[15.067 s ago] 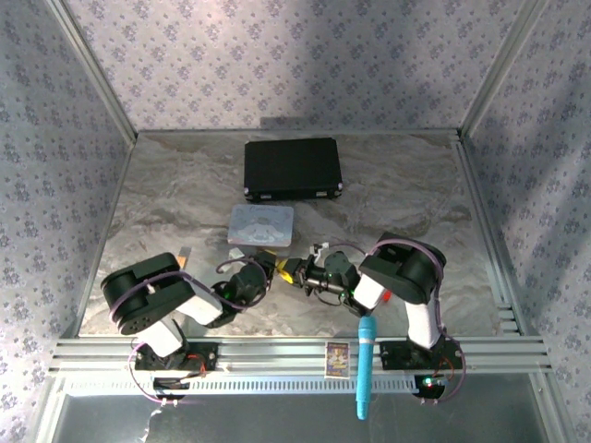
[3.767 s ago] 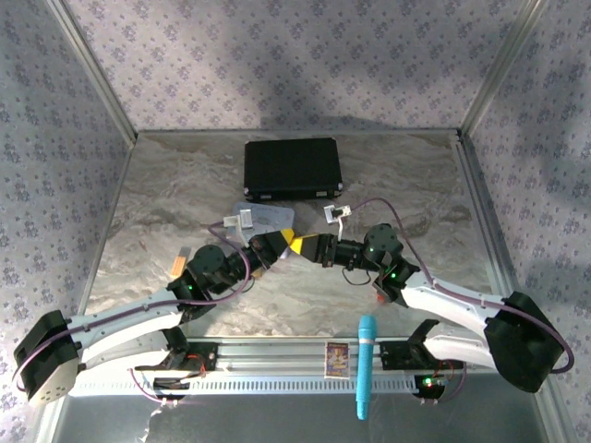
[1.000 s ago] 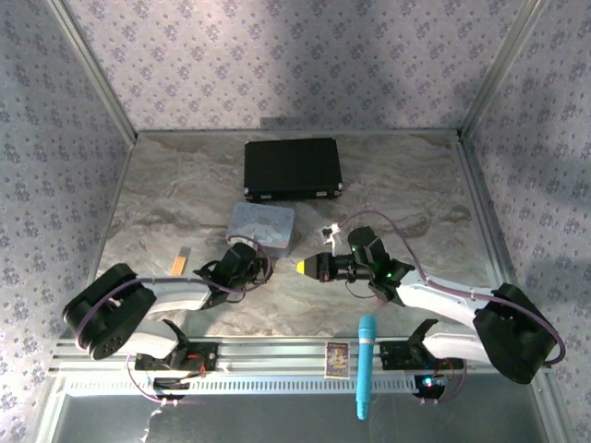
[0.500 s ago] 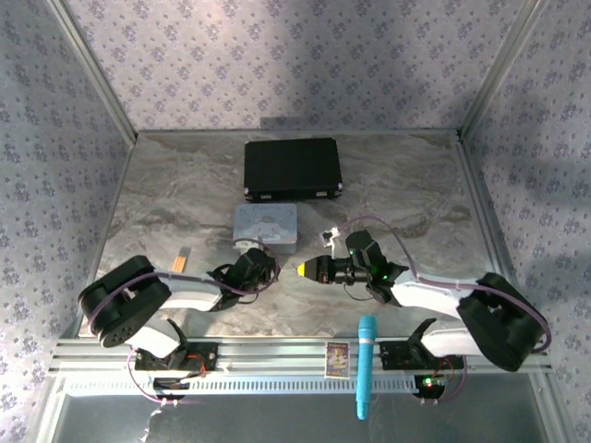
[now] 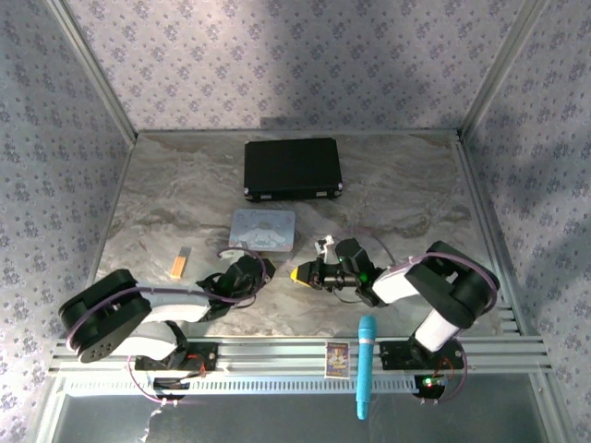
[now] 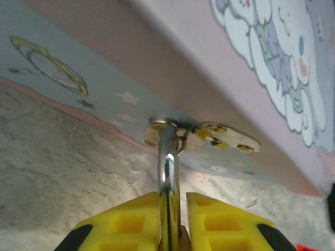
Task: Unlock the padlock with the key
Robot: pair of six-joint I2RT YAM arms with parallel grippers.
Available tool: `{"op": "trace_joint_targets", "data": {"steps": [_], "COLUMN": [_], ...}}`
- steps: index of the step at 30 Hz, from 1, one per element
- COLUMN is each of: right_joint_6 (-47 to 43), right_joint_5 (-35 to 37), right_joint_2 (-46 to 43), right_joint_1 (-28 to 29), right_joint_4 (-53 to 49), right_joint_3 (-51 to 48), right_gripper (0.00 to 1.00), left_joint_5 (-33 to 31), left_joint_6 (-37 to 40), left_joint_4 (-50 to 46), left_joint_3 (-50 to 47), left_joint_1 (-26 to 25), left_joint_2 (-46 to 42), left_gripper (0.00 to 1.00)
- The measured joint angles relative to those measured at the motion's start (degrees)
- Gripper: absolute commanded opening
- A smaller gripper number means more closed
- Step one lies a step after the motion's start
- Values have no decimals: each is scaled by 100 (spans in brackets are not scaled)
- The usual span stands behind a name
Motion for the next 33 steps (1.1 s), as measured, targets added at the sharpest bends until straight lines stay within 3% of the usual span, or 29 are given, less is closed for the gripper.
{"op": "trace_joint_targets", "data": {"steps": [22, 33], "right_joint_6": [1602, 1740], "right_joint_5": [-111, -494], "right_joint_2": [726, 916], "right_joint_1": [-162, -398], "right_joint_4": [1751, 2020], "right_joint_3": [-332, -365], "right_gripper": [0, 0], "left_joint_5": [-188, -181], "left_joint_6": [-1246, -1307], "left_joint_4": [2817, 3270], "left_joint_3": [-63, -61], "left_joint_1": [-223, -223], "left_joint_2": [1552, 1668], "left_gripper": [0, 0]}}
